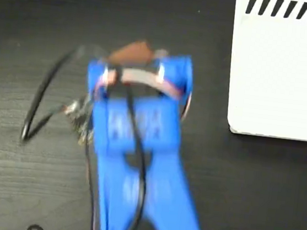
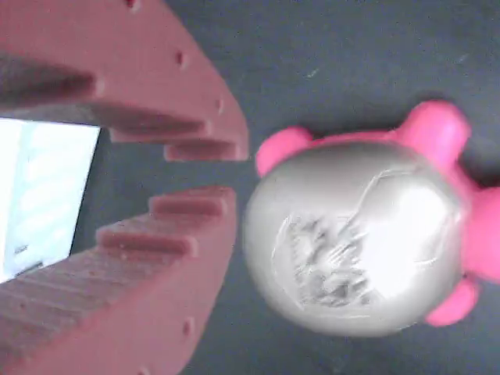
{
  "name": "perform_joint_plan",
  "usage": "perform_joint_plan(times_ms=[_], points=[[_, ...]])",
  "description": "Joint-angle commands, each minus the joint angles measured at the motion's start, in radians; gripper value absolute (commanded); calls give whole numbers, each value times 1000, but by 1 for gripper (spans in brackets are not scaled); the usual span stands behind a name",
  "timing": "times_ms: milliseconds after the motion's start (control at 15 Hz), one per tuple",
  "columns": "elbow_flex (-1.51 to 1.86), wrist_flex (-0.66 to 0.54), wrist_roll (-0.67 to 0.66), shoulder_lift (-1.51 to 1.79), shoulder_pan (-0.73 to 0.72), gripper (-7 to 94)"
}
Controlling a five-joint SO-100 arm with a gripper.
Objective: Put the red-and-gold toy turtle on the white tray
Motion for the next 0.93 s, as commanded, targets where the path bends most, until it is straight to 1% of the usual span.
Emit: perform_joint_plan(times_ms=[0, 200, 333, 533, 733, 800, 867], points=[[-115, 15, -26, -60, 5, 0], [-179, 63, -63, -173, 3, 2], [-187, 63, -77, -219, -5, 14], [-189, 63, -104, -252, -8, 36], [-196, 72, -155, -279, 2, 46], [-206, 83, -169, -290, 5, 53], [-219, 89, -176, -295, 8, 54]])
